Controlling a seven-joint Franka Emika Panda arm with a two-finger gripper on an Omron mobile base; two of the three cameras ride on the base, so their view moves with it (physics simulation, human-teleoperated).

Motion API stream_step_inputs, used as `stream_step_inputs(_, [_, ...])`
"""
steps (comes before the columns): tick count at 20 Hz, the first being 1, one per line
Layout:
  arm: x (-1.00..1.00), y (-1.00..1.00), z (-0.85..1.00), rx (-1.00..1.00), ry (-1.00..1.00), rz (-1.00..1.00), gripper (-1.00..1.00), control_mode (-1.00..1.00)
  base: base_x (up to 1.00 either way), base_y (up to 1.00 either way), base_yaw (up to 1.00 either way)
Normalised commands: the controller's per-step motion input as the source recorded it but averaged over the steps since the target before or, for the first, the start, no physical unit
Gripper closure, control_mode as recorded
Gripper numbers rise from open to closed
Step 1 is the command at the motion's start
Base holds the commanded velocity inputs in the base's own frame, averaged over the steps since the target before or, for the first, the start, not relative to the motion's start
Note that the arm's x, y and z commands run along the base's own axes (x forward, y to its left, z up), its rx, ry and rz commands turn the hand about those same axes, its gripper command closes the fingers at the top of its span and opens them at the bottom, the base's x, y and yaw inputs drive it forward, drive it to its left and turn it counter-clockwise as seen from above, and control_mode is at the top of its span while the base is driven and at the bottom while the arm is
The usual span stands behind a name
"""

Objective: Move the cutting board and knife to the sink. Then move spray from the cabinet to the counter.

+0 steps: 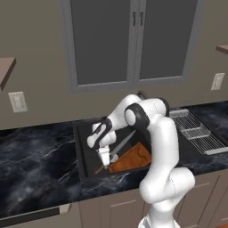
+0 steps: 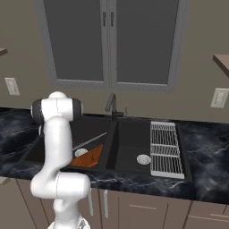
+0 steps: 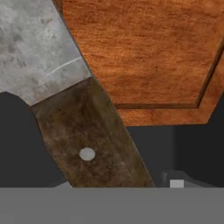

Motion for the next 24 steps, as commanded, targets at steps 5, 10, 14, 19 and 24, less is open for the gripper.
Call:
stream_step_inputs(5, [0.00,-0.26,-0.43,0.00,0.00,-0.18,-1.00,-1.00,0.00,0.00,0.00])
stream_step_inputs(10, [0.00,-0.39,-0.14,0.00,-0.04,-0.12,-1.00,-1.00,0.00,0.00,0.00])
stream_step_inputs(14, [-0.10,-0.15,0.03,0.00,-0.14,-0.06,-1.00,-1.00,0.00,0.00,0.00])
stream_step_inputs(19, [0.00,0.00,0.39,0.00,-0.14,-0.02,-1.00,-1.00,0.00,0.00,0.00])
stream_step_inputs(24, [0.00,0.00,0.57,0.00,-0.18,0.00,-1.00,-1.00,0.00,0.00,0.00])
